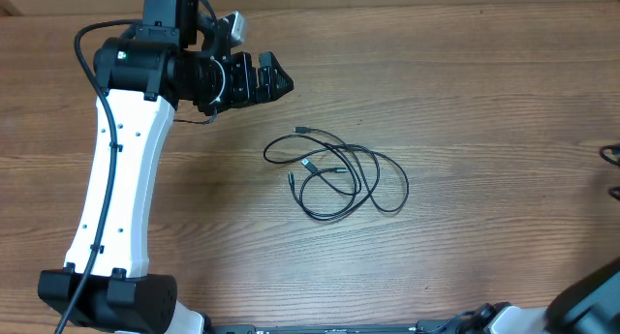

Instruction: Untangle cables

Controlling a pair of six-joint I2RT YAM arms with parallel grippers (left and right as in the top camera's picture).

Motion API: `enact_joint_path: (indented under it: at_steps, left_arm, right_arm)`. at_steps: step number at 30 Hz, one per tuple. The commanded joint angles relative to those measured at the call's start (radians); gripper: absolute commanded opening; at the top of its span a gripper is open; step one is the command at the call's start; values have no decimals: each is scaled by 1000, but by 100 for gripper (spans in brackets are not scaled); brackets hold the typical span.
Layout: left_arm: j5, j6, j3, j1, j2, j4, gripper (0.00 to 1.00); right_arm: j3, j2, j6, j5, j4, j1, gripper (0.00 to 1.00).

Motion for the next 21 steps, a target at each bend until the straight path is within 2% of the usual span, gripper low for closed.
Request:
enact_joint_path:
  at_steps: [1,8,11,13,14,16,18,21]
  left_arm:
    - [-50,14,-17,-22,11,0,100]
    - [-101,14,-128,-105,11,1,100]
    - [-111,14,-211,-152,11,11,99]
    - [-178,7,-267,-185,11,34,94]
    - [-213,-11,-287,-194,11,45,95]
    - [-322,-120,-330,-212,11,72,100]
    - [-412,-252,-370,-218,11,113,99]
    - [-438,-449,-423,-218,11,187,100]
  right_arm:
    - [14,-165,114,-87,-129,80,100]
    - [14,-266,113,-383,-361,311,100]
    - [14,-265,113,-391,-438,420,100]
    - [13,-265,114,-392,-473,481,100]
    - [13,-265,114,-392,-486,501,100]
    - [13,-265,113,-391,-517,551,100]
    - [13,-265,113,-391,-543,595,100]
    - [13,-265,102,-386,-573,663,100]
